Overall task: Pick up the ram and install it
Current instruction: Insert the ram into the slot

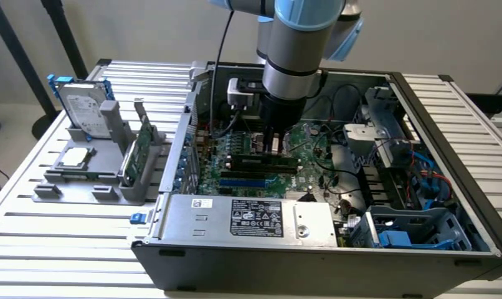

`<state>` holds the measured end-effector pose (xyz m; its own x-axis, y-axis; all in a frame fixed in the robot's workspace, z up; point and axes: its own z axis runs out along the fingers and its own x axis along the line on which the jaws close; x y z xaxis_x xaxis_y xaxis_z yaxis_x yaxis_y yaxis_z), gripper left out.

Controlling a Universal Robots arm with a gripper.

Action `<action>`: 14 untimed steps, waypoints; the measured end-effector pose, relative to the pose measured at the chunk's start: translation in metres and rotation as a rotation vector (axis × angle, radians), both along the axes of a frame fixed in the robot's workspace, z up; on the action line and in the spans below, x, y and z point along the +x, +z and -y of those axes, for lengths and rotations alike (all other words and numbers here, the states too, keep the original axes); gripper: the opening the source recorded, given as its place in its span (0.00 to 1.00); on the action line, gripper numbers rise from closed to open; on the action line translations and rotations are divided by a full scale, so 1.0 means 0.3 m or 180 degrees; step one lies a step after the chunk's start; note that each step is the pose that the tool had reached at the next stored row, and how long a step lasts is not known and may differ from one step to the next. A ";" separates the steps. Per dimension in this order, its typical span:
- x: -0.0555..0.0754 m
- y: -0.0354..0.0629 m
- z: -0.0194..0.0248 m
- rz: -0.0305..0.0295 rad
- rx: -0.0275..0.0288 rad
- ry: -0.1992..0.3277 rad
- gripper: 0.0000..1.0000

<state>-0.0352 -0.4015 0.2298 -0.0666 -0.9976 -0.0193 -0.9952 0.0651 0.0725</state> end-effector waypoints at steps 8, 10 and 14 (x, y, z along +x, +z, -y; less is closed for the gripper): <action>0.000 0.000 0.007 0.0000 0.0000 0.0030 0.14; 0.000 0.000 0.008 0.0000 0.0000 0.0035 0.14; 0.000 -0.003 0.008 0.0000 0.0000 0.0039 0.14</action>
